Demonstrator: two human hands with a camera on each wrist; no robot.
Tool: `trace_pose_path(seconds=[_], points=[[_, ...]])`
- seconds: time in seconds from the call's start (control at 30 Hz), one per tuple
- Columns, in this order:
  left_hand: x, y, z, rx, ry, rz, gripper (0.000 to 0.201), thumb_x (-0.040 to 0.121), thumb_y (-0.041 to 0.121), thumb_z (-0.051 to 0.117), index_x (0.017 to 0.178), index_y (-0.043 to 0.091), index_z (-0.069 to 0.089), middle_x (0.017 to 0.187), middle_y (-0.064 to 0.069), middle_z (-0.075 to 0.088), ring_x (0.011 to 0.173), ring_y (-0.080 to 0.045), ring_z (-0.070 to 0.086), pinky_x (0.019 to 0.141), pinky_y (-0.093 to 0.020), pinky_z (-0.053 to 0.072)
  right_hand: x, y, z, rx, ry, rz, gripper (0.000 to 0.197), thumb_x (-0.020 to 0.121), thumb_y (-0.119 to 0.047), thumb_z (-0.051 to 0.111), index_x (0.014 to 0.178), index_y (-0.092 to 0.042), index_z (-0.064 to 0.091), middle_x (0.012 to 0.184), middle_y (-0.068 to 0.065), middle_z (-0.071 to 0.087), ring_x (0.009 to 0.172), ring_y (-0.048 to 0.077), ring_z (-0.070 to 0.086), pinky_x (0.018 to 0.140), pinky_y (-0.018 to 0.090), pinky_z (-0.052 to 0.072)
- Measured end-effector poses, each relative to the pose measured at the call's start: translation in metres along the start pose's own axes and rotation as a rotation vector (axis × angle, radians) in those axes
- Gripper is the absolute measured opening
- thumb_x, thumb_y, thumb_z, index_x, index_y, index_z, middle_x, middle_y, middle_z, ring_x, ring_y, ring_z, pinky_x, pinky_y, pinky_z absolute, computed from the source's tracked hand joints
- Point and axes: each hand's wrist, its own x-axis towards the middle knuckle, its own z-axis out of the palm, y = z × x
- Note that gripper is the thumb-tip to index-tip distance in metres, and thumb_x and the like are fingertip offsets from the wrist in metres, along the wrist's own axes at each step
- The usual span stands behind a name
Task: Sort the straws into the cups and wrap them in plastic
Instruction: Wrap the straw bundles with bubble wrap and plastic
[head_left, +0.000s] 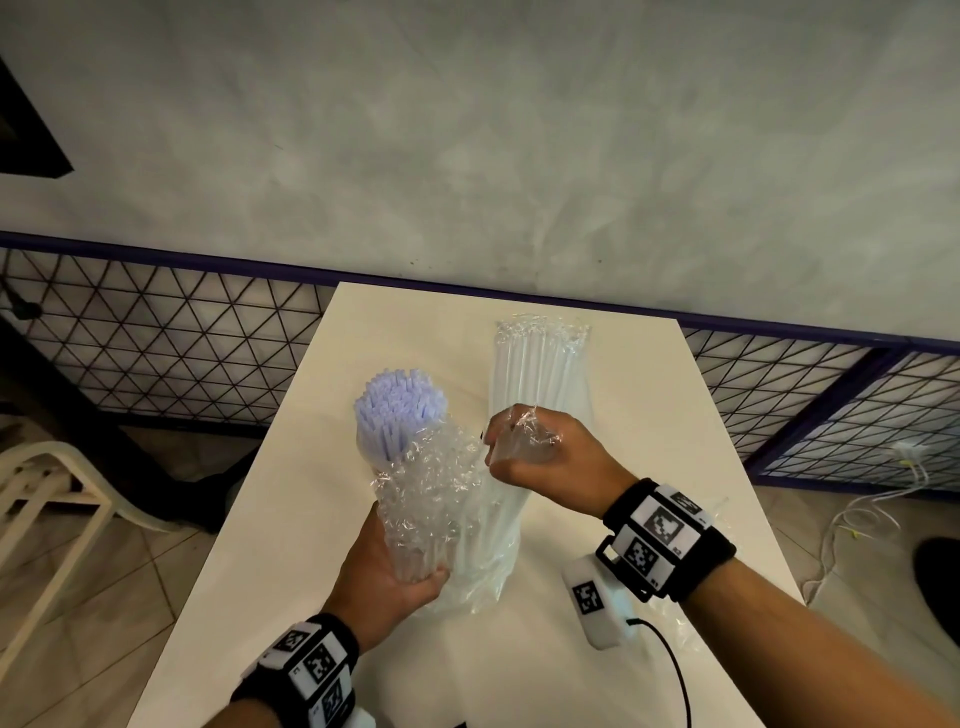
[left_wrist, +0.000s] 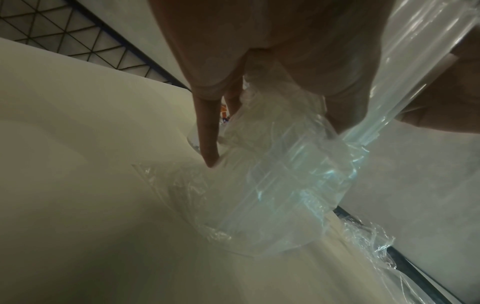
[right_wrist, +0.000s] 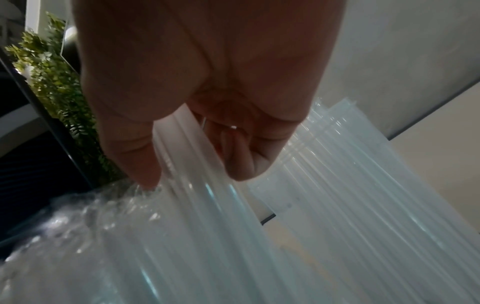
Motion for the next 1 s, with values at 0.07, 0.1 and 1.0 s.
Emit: trace_pose_path(seconds=[0.07,0.1,1.0], points=[[0.0,0.0,0.0,-0.003,-0.001,-0.011,0.077,0.061,0.042,0.085,0.129,0.029,0.053,0.117,0.023,0.062,0.112,0.005,0.058,0.098,-0.022,0.045,0.001,-0.006,-0.004,-0.052,0.001,-0.001,0.008,0.083,-0.002,0.071,0.086,-0.01,0.07,0.088,-0.001,0.071,0.083,0.008,0.066,0.08,0.019,0.049],[0.0,0.0,0.0,-0.006,-0.003,-0.017,0.078,0.061,0.042,0.085,0.13,0.03,0.052,0.118,0.023,0.062,0.112,0.005,0.058,0.098,-0.022,0.045,0.0,-0.011,-0.007,-0.064,0.008,-0.004,0.006,0.083,-0.002,0.072,0.084,-0.008,0.07,0.089,0.002,0.072,0.082,0.008,0.066,0.079,0.018,0.049],[-0.001,-0.001,0.001,-0.125,-0.001,-0.077,0.086,0.057,0.035,0.09,0.132,0.028,0.048,0.12,0.014,0.066,0.113,-0.005,0.063,0.103,-0.04,0.049,0.091,-0.035,-0.109,-0.457,0.362,0.243,0.037,0.071,-0.042,0.085,0.091,-0.015,0.068,0.084,0.0,0.067,0.072,0.017,0.063,0.062,0.03,0.053]])
